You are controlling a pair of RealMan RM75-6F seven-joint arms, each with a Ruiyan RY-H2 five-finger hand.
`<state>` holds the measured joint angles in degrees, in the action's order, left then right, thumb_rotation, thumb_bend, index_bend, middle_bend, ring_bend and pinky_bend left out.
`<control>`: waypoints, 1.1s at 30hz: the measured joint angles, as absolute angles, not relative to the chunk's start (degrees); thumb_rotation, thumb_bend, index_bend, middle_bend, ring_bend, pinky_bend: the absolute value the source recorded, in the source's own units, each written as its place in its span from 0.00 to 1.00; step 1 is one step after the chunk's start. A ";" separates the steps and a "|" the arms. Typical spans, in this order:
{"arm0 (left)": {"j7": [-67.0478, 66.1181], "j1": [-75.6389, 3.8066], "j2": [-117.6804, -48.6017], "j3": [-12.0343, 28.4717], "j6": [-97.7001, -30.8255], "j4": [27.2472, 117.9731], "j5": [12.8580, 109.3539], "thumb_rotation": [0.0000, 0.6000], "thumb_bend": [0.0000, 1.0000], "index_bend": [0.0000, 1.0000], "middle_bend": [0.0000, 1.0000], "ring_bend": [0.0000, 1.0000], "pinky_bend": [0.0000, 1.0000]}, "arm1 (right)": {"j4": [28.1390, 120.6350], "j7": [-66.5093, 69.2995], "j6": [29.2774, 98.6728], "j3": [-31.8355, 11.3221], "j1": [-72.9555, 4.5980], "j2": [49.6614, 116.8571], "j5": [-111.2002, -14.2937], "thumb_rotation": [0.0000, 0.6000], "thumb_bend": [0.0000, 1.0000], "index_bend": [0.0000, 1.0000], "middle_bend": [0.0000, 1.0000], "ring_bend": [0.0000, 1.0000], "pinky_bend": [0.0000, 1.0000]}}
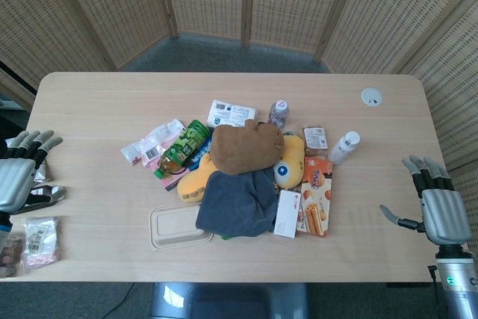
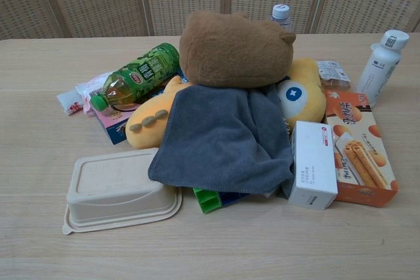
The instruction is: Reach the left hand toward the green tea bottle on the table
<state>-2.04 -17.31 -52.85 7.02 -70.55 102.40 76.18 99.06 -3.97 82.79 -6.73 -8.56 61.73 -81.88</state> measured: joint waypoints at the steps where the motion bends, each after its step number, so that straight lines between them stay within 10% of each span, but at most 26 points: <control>1: -2.25 -17.68 -52.94 7.11 -70.00 102.51 75.95 1.00 0.08 0.15 0.05 0.09 0.00 | 98.86 -3.74 82.86 -6.63 -8.39 61.70 -81.85 0.57 0.23 0.00 0.00 0.00 0.00; 33: -21.89 -46.40 -82.38 14.05 -49.86 89.36 45.09 1.00 0.08 0.00 0.04 0.11 0.00 | 97.45 -0.79 83.37 -5.81 -5.31 59.63 -79.70 0.57 0.22 0.00 0.00 0.00 0.00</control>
<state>-21.89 -46.40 -82.38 14.05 -49.86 89.36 45.09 97.45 -0.79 83.37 -5.81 -5.31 59.63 -79.70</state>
